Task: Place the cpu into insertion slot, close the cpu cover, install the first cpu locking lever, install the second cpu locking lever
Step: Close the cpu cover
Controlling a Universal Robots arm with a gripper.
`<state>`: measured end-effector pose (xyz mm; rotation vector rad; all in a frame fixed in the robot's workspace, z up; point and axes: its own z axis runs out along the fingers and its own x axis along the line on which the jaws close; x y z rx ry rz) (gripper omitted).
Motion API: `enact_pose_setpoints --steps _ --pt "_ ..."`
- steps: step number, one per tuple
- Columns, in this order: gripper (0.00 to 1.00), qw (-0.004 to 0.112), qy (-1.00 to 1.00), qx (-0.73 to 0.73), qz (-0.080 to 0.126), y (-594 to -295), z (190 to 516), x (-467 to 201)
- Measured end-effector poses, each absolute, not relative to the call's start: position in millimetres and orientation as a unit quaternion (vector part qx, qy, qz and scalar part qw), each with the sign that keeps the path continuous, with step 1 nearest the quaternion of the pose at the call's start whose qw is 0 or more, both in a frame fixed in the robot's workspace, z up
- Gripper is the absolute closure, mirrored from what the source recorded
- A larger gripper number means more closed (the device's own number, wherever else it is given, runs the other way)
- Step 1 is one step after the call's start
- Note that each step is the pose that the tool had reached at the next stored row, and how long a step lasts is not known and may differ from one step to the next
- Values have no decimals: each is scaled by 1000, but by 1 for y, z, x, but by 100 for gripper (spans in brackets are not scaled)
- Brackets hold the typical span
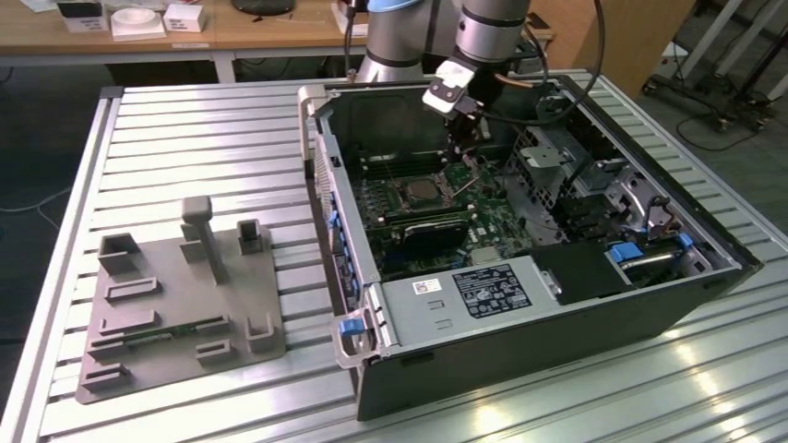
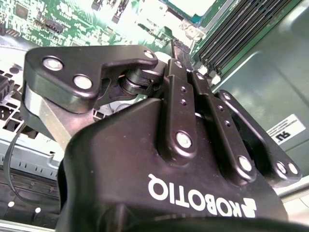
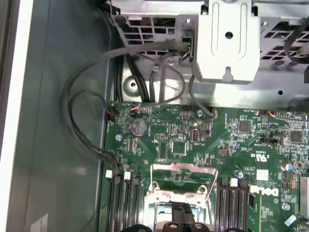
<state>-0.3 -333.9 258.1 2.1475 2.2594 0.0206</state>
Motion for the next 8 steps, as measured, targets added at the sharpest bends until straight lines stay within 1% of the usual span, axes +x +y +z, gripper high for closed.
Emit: enact_pose_setpoints --steps 8 --pt "90 12 725 689 6 -334 258 8"
